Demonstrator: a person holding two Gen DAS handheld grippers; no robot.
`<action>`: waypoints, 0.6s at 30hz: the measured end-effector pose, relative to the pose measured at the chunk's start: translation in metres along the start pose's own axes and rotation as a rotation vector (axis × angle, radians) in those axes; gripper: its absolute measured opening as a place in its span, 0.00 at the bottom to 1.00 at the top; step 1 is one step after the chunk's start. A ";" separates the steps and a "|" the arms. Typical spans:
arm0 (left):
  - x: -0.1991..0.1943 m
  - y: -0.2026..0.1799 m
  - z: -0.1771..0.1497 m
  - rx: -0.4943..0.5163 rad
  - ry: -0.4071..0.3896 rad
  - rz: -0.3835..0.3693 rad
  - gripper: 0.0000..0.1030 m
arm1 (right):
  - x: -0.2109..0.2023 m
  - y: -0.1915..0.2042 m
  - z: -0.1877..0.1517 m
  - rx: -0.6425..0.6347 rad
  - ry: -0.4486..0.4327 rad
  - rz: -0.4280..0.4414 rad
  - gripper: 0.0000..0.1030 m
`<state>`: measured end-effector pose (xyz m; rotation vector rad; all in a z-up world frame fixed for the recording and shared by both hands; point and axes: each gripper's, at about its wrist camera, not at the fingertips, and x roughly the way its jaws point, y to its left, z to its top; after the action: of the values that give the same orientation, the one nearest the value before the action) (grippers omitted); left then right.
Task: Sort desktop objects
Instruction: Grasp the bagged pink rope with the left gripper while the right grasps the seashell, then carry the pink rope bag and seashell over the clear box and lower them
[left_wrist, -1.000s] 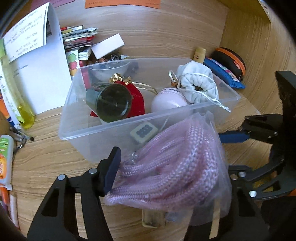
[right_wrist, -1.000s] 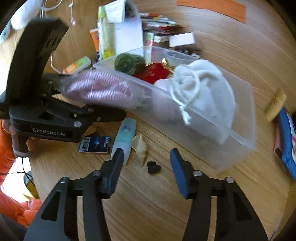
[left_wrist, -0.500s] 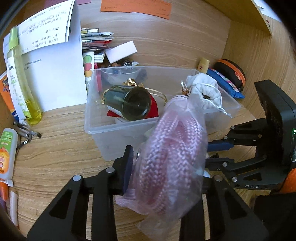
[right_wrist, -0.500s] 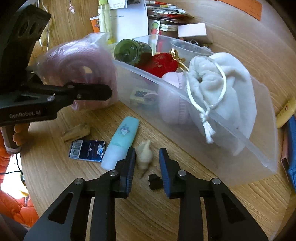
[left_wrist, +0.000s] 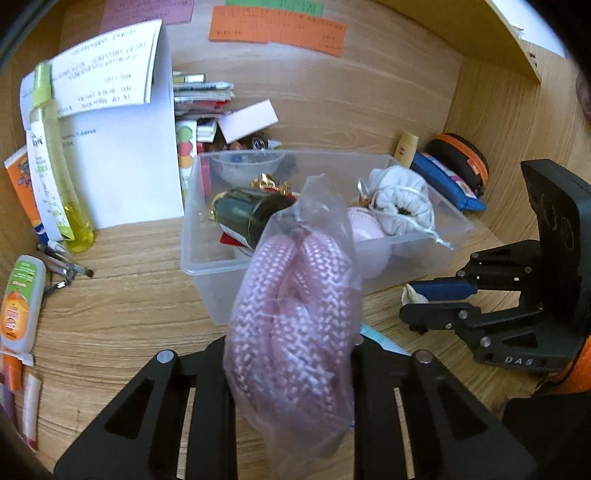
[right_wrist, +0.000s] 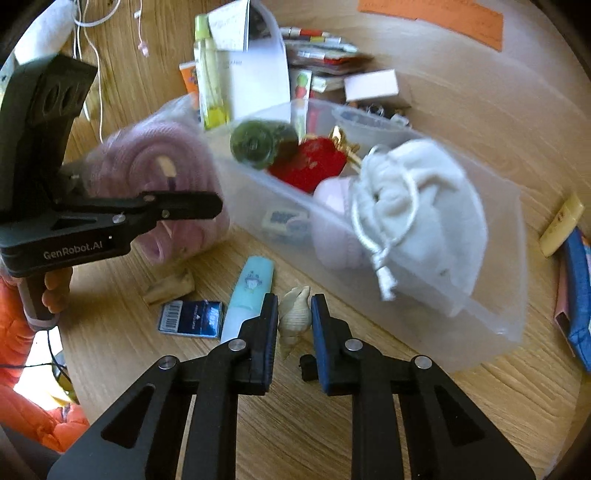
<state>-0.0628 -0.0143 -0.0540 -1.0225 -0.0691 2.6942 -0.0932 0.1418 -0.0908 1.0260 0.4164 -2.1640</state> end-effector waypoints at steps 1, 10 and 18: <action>-0.003 -0.001 0.001 0.000 -0.006 0.004 0.19 | -0.003 0.000 0.000 0.004 -0.008 0.003 0.16; -0.035 -0.011 0.010 -0.009 -0.077 -0.001 0.19 | -0.037 0.001 0.004 0.012 -0.085 -0.006 0.16; -0.053 -0.019 0.025 -0.005 -0.128 -0.017 0.19 | -0.065 -0.005 0.015 0.025 -0.168 -0.024 0.16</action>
<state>-0.0373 -0.0087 0.0017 -0.8463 -0.1080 2.7423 -0.0759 0.1667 -0.0311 0.8485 0.3253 -2.2607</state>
